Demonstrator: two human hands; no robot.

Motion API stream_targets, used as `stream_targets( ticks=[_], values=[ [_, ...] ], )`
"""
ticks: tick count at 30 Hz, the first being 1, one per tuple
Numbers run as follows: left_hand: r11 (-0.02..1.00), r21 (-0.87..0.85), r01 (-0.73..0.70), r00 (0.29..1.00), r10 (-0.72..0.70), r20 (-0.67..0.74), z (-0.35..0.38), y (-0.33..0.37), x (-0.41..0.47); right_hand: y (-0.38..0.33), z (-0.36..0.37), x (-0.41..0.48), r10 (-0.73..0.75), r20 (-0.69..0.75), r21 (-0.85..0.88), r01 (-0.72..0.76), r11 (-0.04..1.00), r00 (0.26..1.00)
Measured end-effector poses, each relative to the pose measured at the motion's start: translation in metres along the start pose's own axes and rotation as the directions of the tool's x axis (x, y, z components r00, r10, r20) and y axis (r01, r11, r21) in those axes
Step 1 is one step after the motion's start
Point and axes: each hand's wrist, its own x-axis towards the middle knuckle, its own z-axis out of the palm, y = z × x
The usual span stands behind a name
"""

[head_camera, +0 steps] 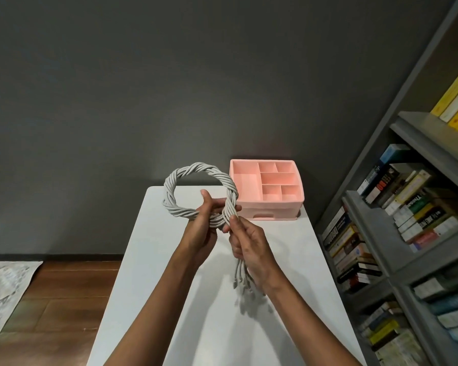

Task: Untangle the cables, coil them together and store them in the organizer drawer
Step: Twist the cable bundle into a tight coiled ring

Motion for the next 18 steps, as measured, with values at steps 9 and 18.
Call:
stream_targets(
  ticks=[9,18],
  values=[
    [0.978,0.198,-0.072,0.989,0.095,-0.113,0.001,-0.004,0.002,-0.007,0.000,-0.001,-0.051,-0.021,0.030,0.052,0.998,0.998],
    [0.998,-0.034,-0.051,0.993,0.054,0.106,-0.027,-0.008,-0.009,-0.006,-0.012,0.002,-0.083,-0.055,-0.021,0.082,0.996,0.995]
  ],
)
